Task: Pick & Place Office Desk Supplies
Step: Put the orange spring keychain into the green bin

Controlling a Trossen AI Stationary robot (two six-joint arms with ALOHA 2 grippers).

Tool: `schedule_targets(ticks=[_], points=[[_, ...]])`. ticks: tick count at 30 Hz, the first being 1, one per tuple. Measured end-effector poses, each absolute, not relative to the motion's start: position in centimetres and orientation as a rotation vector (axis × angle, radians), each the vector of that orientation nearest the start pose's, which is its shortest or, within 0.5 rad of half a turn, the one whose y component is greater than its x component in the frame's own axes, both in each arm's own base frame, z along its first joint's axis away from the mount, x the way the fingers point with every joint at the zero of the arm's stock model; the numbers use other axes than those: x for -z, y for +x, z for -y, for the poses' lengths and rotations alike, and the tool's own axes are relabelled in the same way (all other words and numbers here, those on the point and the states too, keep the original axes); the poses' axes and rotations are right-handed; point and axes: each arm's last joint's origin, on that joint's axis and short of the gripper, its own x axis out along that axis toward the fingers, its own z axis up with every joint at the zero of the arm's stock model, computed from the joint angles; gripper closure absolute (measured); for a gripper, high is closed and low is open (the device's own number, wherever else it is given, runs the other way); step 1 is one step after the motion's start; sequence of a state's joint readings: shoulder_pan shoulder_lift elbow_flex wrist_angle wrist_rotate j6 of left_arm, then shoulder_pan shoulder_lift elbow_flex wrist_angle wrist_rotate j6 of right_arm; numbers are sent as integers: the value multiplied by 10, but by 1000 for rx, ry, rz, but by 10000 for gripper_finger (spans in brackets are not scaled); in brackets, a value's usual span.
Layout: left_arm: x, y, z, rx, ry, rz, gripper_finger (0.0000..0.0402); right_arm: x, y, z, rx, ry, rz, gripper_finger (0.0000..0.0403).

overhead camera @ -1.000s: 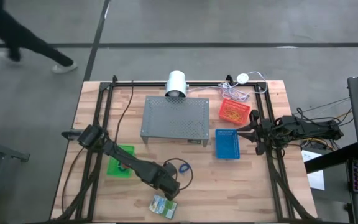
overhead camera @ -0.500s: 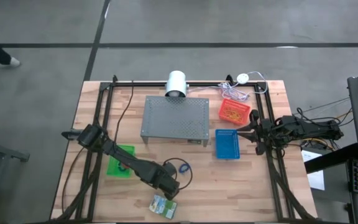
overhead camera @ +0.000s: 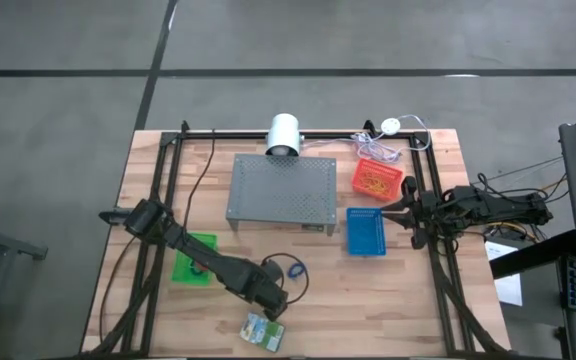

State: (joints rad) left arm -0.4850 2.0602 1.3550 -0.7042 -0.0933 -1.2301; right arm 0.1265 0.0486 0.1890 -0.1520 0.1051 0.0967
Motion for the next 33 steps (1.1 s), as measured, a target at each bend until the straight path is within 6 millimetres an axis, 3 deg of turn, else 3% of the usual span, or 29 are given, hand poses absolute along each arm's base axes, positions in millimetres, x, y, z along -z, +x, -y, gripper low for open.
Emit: schedule_targets(ticks=[4,15,26,33], points=[[-128,342,177,-526,-621,-1312,367,-209,87,-8,-21,95,-13,339],[-137,336,173,-551,-590,-1309,365,-209,87,-8,-21,95,-13,339],[-178,322,163,-581,-563,-1251,365,-209,87,-8,-21,95,-12,339],[-215,295,150,-758,-564,-1188,365,-209,87,-8,-21,95,-12,339]])
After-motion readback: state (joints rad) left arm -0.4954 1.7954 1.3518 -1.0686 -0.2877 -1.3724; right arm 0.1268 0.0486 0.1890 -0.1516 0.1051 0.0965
